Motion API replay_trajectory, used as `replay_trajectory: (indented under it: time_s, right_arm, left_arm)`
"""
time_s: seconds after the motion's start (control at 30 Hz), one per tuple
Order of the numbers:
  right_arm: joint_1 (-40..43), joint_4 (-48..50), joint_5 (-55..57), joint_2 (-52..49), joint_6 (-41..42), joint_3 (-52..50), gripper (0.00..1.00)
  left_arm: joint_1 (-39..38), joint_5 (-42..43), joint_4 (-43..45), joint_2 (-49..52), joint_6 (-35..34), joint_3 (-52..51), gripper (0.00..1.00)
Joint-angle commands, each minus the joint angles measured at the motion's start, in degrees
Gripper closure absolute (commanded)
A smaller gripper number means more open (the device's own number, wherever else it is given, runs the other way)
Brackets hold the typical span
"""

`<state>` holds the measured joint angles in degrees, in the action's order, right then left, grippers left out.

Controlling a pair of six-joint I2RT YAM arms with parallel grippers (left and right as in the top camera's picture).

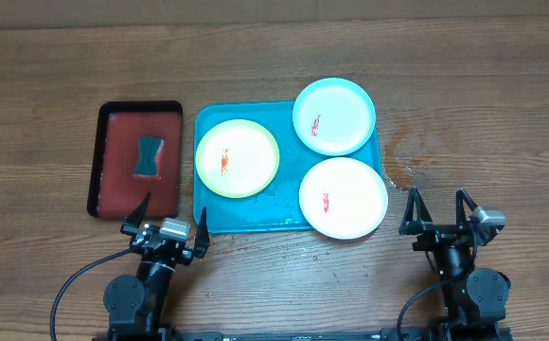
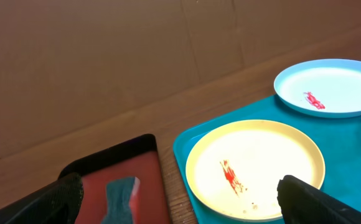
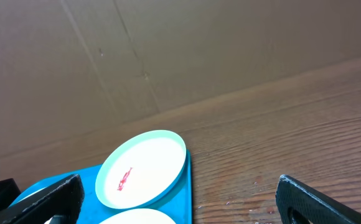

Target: Clean dirty plates on tray and stack at the side

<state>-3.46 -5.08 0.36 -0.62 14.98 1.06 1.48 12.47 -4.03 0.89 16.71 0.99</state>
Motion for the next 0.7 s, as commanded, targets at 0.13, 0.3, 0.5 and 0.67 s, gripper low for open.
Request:
replay_trajectory:
  time_s: [0.13,0.3,0.5,0.67]
  right_arm:
    - [-0.33,0.39,-0.04,0.35,-0.02,-0.61,0.00]
    - [-0.33,0.39,-0.04,0.35,-0.02,-0.61,0.00]
    - [-0.33,0.39,-0.07,0.35,0.00,-0.61,0.00]
    - [-0.33,0.68,-0.04,0.35,-0.02,-0.61,0.00]
  left_arm:
    - [-0.11,0.66,0.31,-0.57,0.68,-0.46,0.00]
    - [-0.11,0.66,0.31,-0.57,0.66,-0.46,0.00]
    - [-0.11,0.68,0.31,-0.57,0.68,-0.46,0.00]
    - [-0.11,1.22,0.35,-0.57,0.42,-0.46,0.00]
